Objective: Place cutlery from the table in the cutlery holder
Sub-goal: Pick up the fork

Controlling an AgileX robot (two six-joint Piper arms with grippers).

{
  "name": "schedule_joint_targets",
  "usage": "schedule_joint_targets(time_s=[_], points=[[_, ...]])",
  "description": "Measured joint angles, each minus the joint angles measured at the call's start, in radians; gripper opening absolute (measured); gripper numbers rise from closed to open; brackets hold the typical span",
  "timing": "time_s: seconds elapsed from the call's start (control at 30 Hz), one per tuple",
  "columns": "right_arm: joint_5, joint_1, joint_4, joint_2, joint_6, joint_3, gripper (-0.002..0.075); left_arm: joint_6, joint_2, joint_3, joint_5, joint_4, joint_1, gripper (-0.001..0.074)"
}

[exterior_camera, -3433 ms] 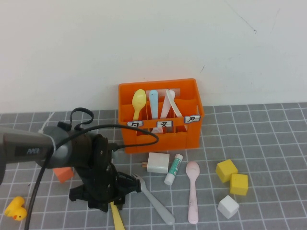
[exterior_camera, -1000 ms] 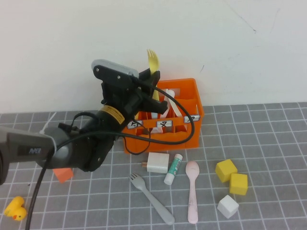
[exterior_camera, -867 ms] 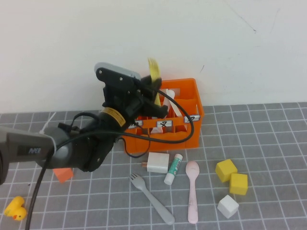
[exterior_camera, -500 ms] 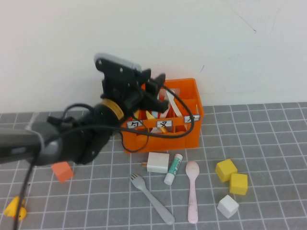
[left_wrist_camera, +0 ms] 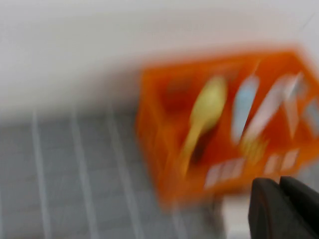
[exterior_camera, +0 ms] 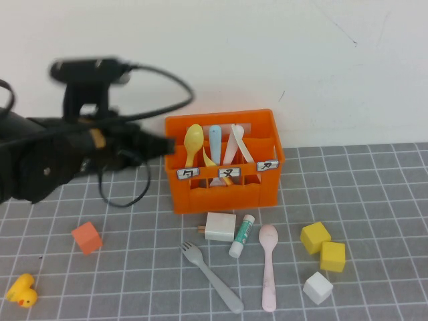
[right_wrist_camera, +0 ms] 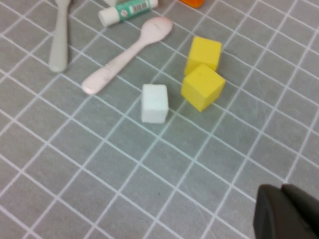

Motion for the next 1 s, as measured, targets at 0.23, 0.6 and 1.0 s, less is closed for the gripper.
schedule_joint_targets(time_s=[0.23, 0.6, 1.0], points=[[0.061, 0.000, 0.179, 0.000, -0.237, 0.000, -0.0003, 0.153, 0.064, 0.020, 0.343, -0.293, 0.003, 0.0000], [0.101, 0.000, 0.279, 0.000, -0.361, 0.000, -0.0003, 0.275, 0.261, 0.036, 0.250, -0.564, -0.100, 0.0004], [0.104, 0.000, 0.287, 0.000, -0.363, 0.000, -0.0003, 0.192, 0.425, 0.034, 0.105, -0.577, -0.134, 0.0363]])
